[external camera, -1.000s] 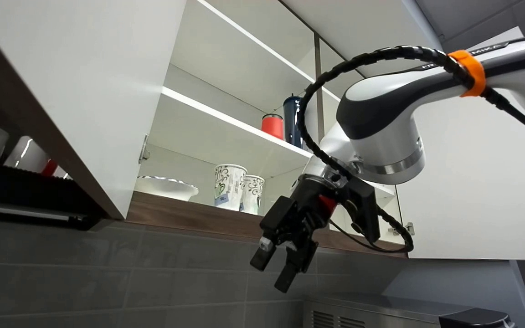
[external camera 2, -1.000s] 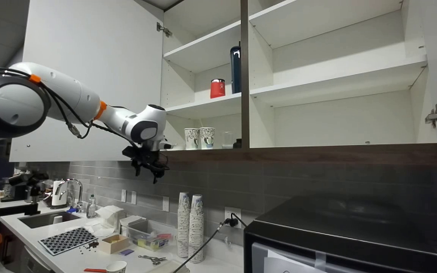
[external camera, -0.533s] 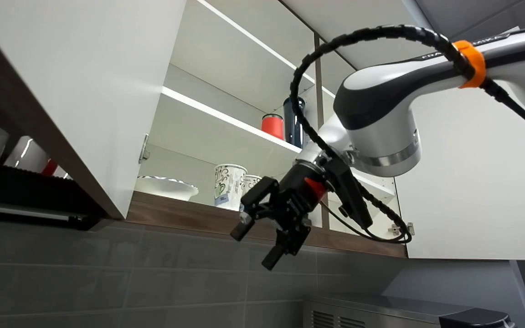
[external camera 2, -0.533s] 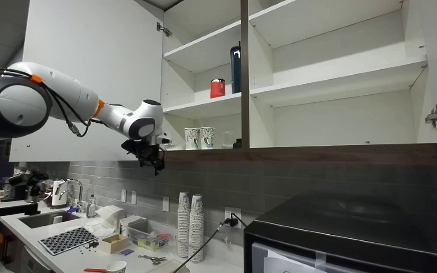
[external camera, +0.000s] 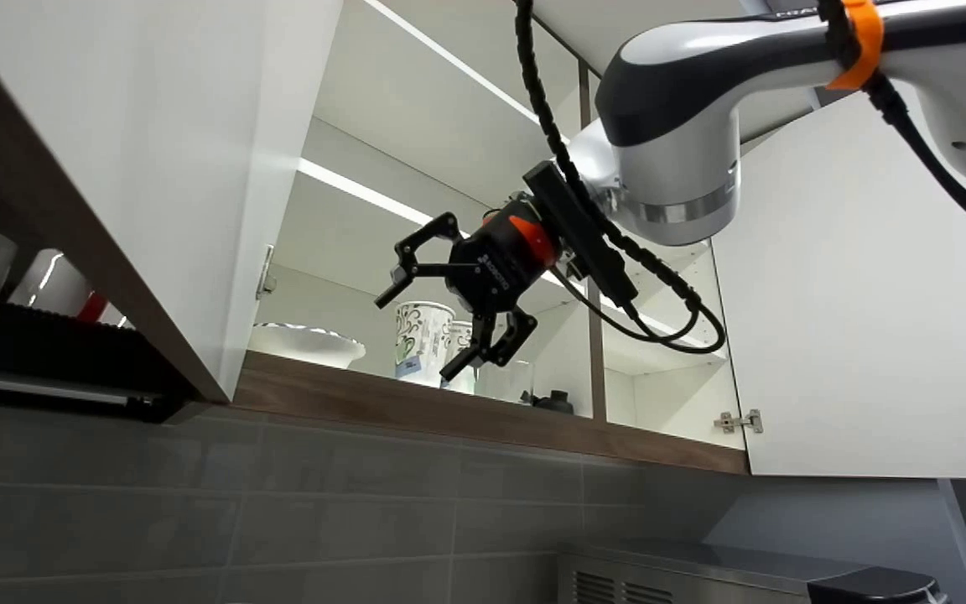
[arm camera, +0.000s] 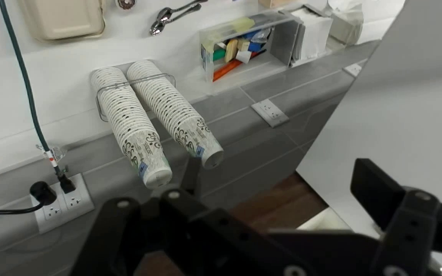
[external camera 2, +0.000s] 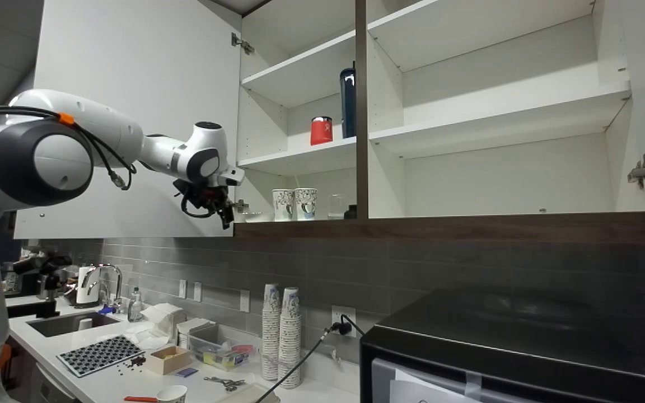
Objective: Individually move the paper bowls to the counter
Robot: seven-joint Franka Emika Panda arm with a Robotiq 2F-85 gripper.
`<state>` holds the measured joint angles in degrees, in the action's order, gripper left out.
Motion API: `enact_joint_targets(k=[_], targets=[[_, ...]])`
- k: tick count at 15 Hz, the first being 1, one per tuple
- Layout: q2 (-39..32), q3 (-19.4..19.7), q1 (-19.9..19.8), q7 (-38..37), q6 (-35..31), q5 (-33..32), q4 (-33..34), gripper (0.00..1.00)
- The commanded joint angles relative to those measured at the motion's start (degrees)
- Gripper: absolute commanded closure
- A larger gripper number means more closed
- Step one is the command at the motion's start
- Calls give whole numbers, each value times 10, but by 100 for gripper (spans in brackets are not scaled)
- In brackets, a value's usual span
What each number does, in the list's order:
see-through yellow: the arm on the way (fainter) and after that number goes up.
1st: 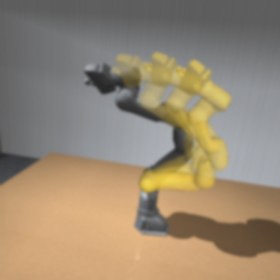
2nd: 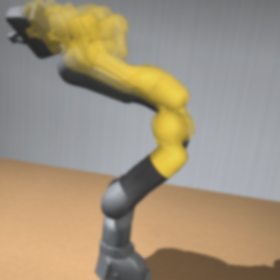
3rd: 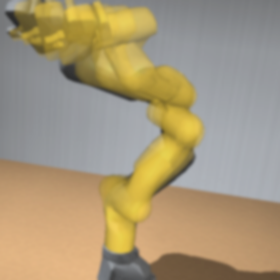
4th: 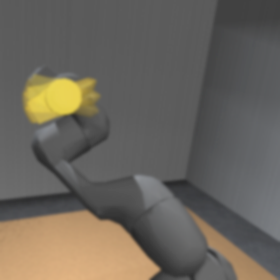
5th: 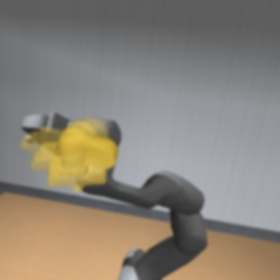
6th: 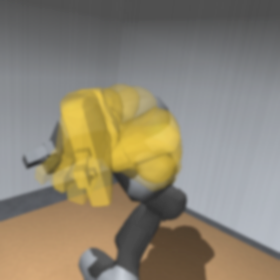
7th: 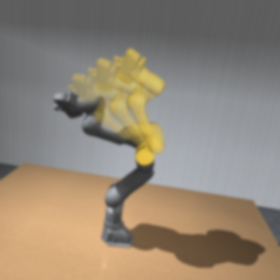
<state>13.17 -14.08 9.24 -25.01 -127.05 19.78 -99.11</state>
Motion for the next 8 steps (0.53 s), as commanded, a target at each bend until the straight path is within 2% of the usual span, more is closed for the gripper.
enact_joint_targets(k=[1, 8], targets=[[-49, -16, -10, -107, -10, -48, 71, 0], [-114, -23, 3, -271, -12, -174, 157, 0]])
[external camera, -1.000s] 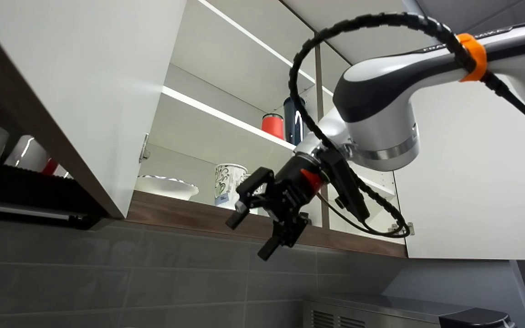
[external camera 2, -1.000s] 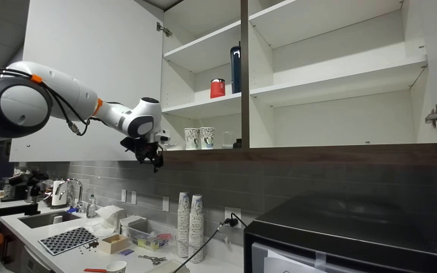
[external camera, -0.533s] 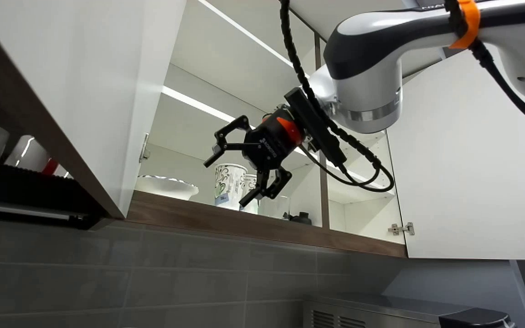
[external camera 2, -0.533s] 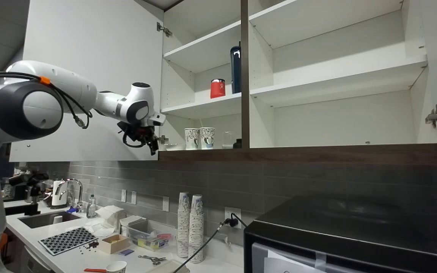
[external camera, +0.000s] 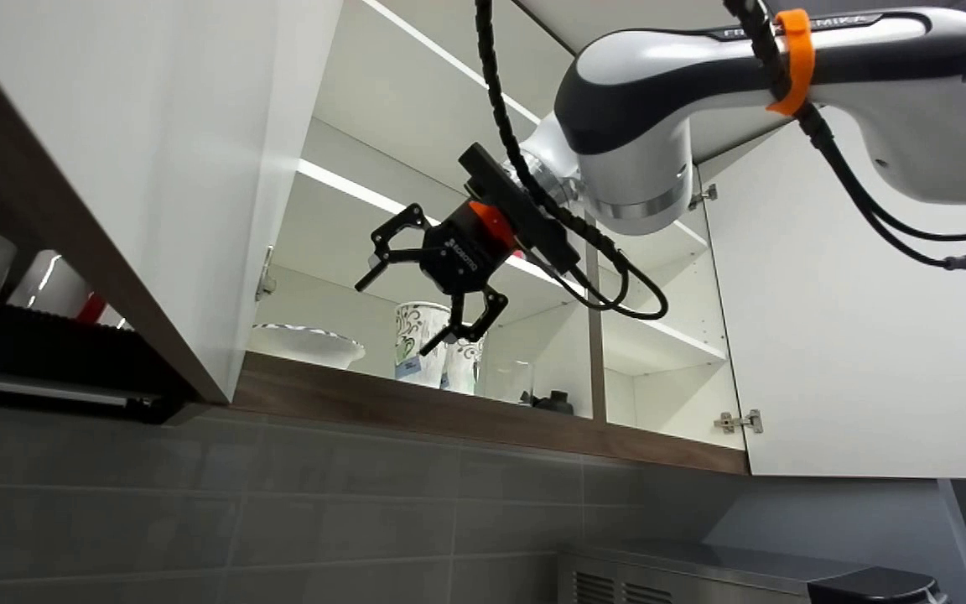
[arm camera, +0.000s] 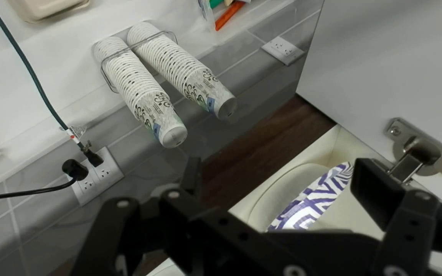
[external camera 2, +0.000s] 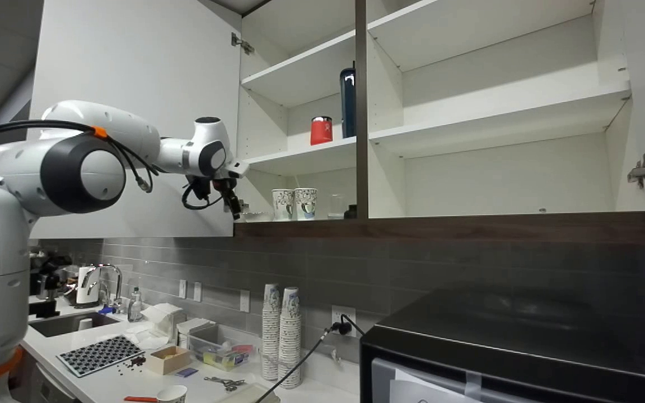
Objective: Individually move the paper bowls to the counter
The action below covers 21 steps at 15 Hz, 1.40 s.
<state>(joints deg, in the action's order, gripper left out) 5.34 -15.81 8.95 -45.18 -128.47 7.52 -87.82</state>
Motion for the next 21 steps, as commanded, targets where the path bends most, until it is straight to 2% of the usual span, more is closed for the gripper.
enact_joint_targets(k=[1, 5, 12, 14, 21], targets=[[-44, -5, 9, -88, 1, -67, 54, 0], [-78, 1, 25, -138, 2, -108, 94, 0], [-137, 18, 52, -165, -2, -154, 160, 0], [-151, 11, 48, -167, -3, -163, 174, 26], [-178, 14, 51, -165, 15, -176, 211, 81]])
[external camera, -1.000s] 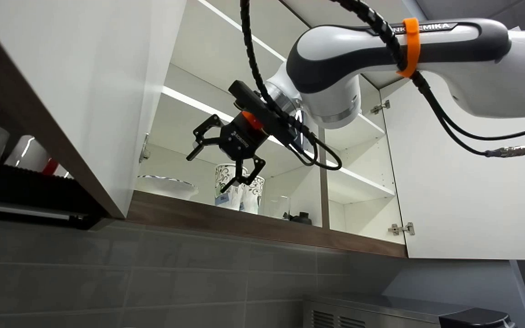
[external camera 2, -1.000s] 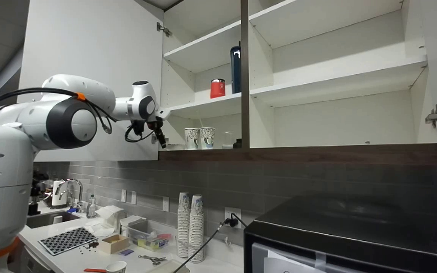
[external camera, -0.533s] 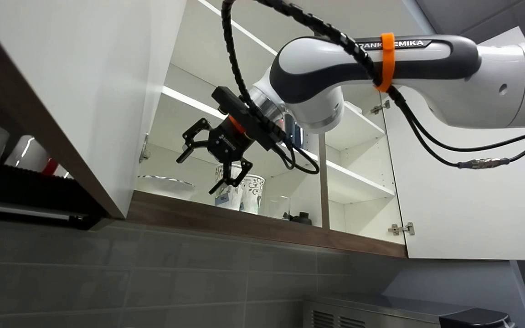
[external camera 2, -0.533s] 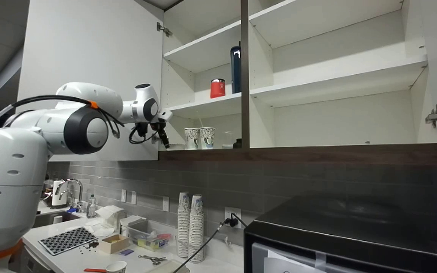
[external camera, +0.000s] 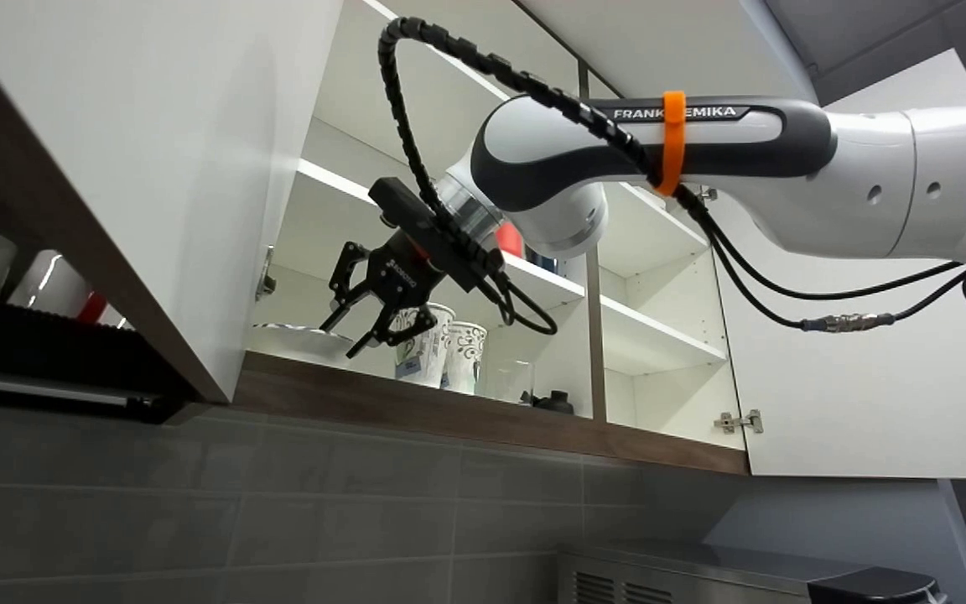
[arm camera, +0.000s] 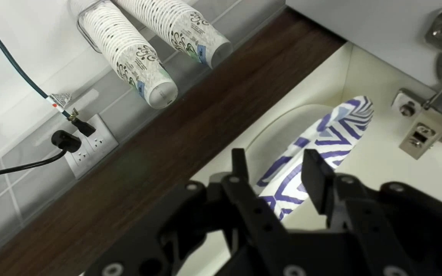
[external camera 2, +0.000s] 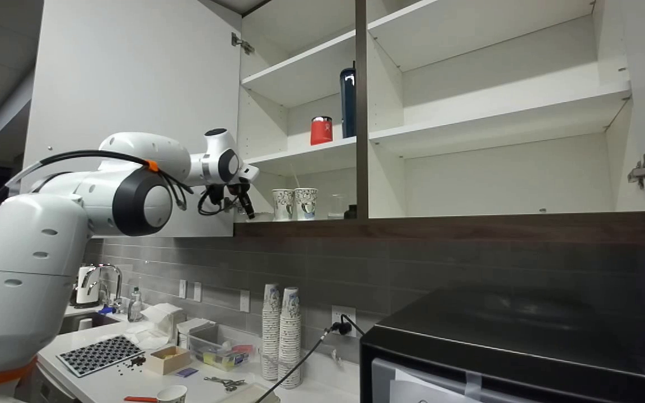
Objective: Individually move the paper bowls to the counter
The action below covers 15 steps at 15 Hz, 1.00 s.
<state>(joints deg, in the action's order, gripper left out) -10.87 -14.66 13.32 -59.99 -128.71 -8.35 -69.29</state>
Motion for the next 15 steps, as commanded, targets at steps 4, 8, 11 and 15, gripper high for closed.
enact_joint_targets(k=[4, 8, 11, 15], targets=[[-9, 7, 1, -13, 26, -12, 13, 100], [4, 14, -2, -15, 20, -5, -4, 100], [22, 12, -11, 7, 10, 18, -24, 99], [54, 13, -24, 39, 1, 42, -62, 99]])
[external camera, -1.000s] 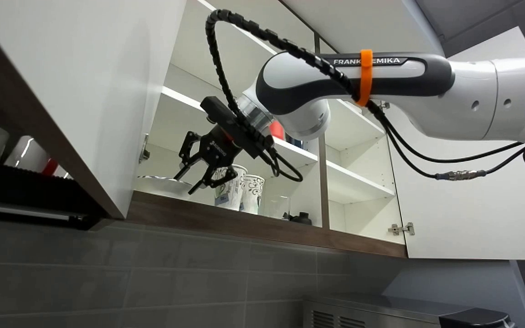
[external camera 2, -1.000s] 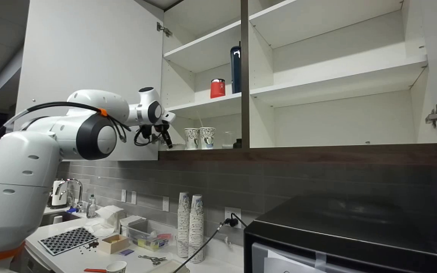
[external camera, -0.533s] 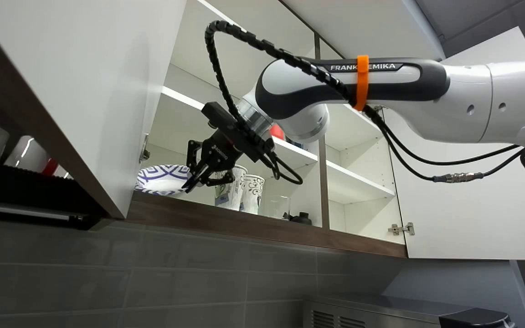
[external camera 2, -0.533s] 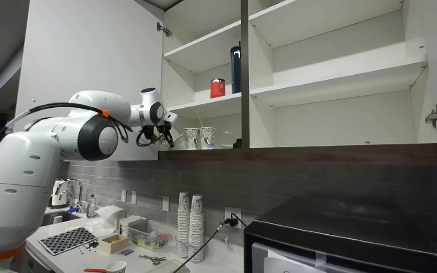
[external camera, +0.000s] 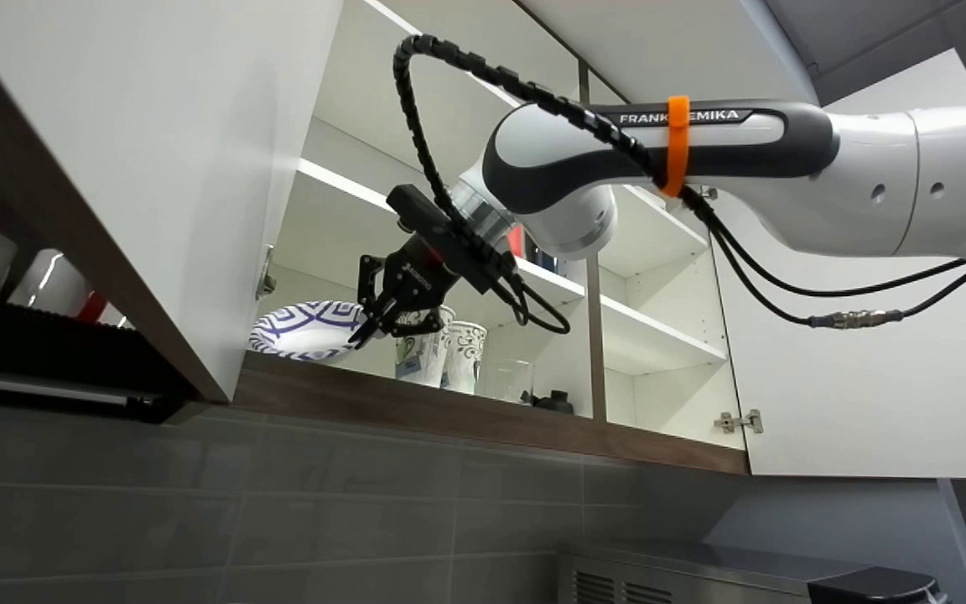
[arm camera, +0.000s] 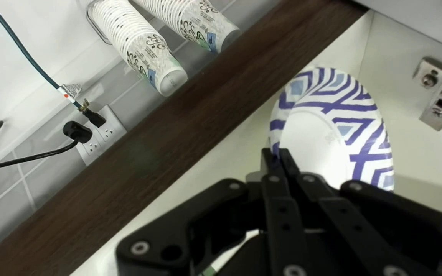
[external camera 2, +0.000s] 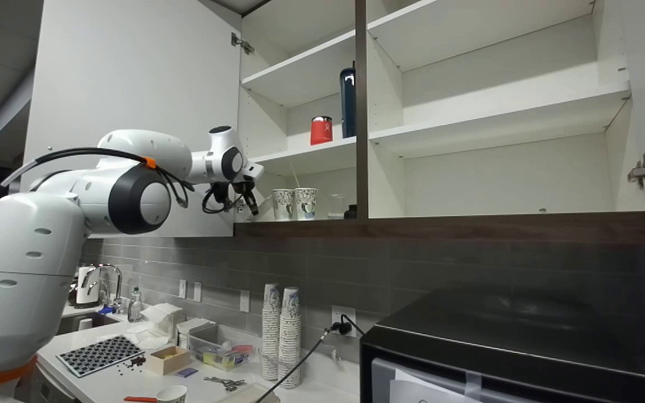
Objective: Individually move the paper bowls to the counter
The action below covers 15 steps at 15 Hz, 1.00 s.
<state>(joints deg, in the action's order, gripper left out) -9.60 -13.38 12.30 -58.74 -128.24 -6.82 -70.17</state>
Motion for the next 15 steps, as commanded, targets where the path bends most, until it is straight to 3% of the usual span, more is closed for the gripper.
enact_joint_targets(k=[1, 8, 13, 15], targets=[[53, 1, -19, 40, -4, 35, -69, 99], [137, 10, -45, 207, 4, 158, -173, 99], [189, 32, -42, 329, 16, 253, -238, 99], [206, 47, -34, 410, 33, 303, -263, 99]])
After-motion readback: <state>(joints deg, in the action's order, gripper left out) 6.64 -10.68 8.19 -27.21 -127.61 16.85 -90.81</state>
